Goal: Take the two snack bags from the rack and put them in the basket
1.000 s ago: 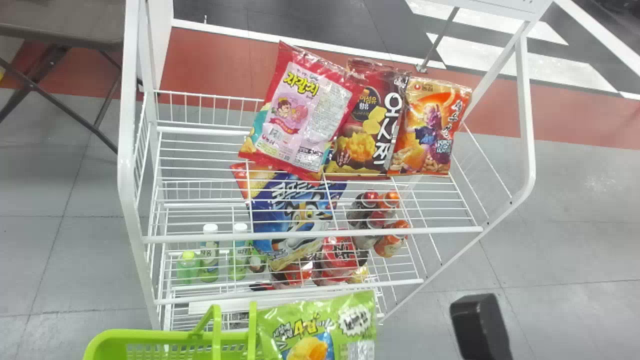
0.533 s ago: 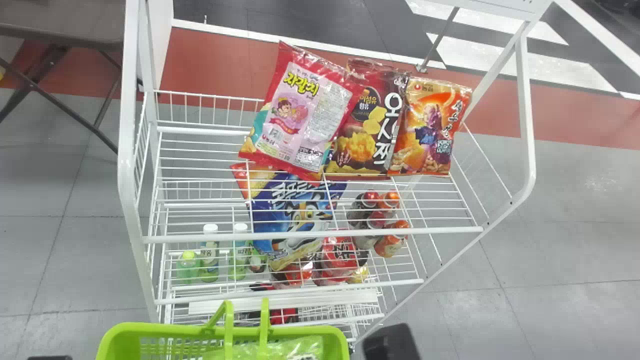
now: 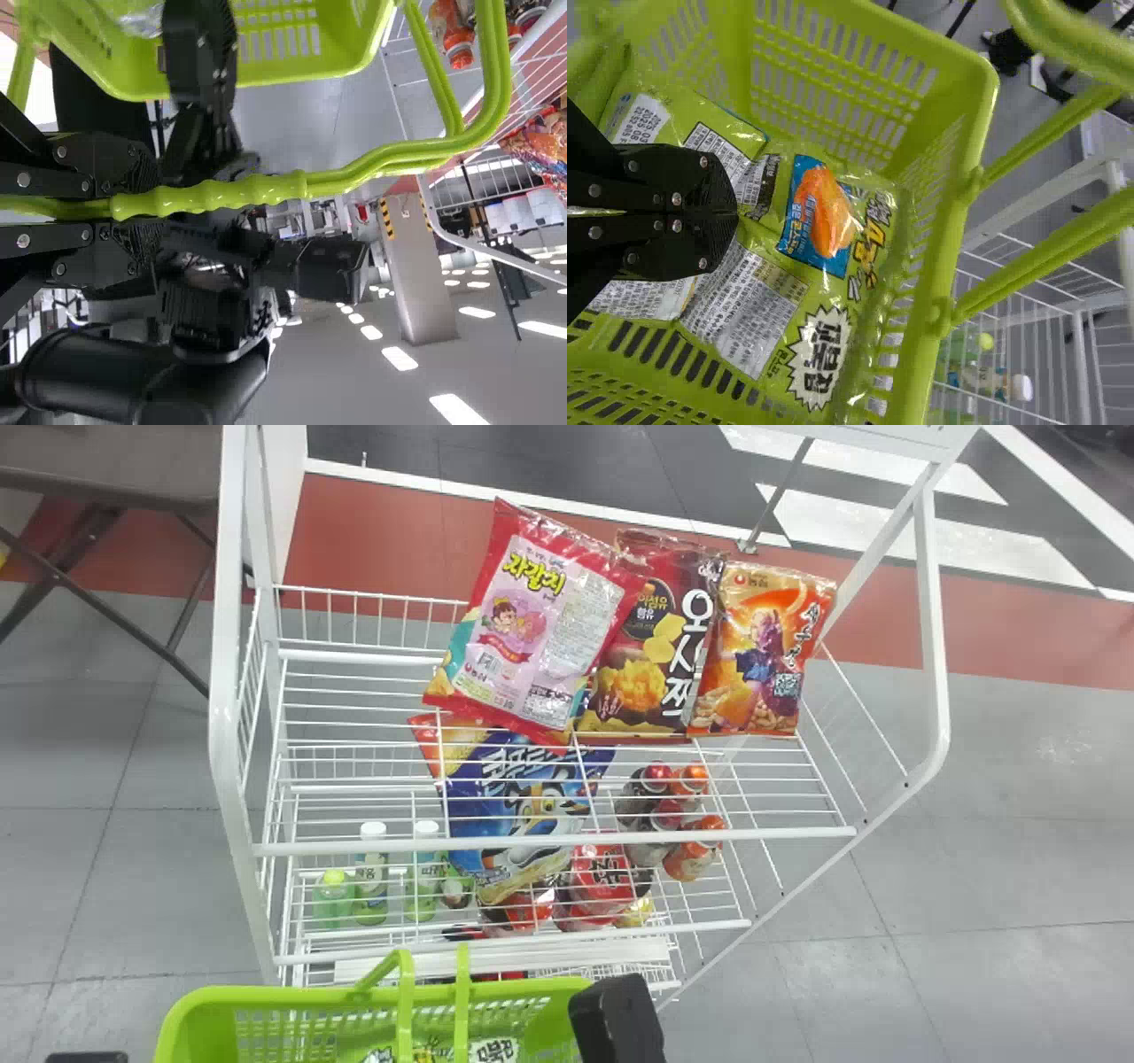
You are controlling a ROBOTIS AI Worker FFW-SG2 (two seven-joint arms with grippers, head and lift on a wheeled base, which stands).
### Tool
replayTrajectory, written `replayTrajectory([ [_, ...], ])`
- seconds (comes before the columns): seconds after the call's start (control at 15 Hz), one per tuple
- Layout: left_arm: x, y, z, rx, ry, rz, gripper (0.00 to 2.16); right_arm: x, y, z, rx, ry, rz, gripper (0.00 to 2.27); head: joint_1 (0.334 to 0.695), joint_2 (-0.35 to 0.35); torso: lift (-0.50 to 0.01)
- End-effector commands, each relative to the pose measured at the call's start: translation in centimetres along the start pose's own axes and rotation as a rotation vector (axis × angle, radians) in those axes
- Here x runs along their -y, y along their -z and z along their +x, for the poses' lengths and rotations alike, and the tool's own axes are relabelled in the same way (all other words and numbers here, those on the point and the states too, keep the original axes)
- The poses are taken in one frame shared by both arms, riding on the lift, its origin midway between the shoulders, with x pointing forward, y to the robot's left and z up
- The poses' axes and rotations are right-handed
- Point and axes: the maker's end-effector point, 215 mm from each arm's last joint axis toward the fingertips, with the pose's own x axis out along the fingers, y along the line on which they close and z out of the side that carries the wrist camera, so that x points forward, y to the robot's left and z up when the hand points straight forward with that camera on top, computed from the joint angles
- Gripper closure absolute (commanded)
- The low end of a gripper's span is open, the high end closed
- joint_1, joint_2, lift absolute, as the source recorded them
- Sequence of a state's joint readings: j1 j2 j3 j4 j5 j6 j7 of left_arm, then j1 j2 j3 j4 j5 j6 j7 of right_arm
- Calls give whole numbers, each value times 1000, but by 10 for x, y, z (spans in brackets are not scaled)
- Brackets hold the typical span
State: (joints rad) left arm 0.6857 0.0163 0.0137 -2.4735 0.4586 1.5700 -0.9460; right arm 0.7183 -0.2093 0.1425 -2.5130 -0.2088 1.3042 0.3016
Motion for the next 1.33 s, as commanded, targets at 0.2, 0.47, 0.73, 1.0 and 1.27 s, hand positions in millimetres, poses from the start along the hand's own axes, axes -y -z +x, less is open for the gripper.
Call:
replayTrajectory([
  [0.2, -2, -3, -6, 8, -12, 5, 1355, 44, 26, -29, -110, 90, 22, 49, 695, -350, -8],
  [0.47, -3, -6, -6, 11, -18, 14, 1355, 68, -1, -58, -20, 82, 85, 56, 695, -350, -8],
  [0.73, -2, -8, -5, 10, -14, 20, 1355, 108, -161, -112, 554, 177, -99, 63, 695, -350, -8],
  [1.0, -1, -7, -3, 6, -12, 21, 1355, 147, -249, -174, 934, 307, -244, 63, 695, -350, -8],
  [1.27, -1, -5, 1, -5, -18, 26, 1355, 232, -273, -187, 994, 452, -205, 80, 695, -350, -8],
])
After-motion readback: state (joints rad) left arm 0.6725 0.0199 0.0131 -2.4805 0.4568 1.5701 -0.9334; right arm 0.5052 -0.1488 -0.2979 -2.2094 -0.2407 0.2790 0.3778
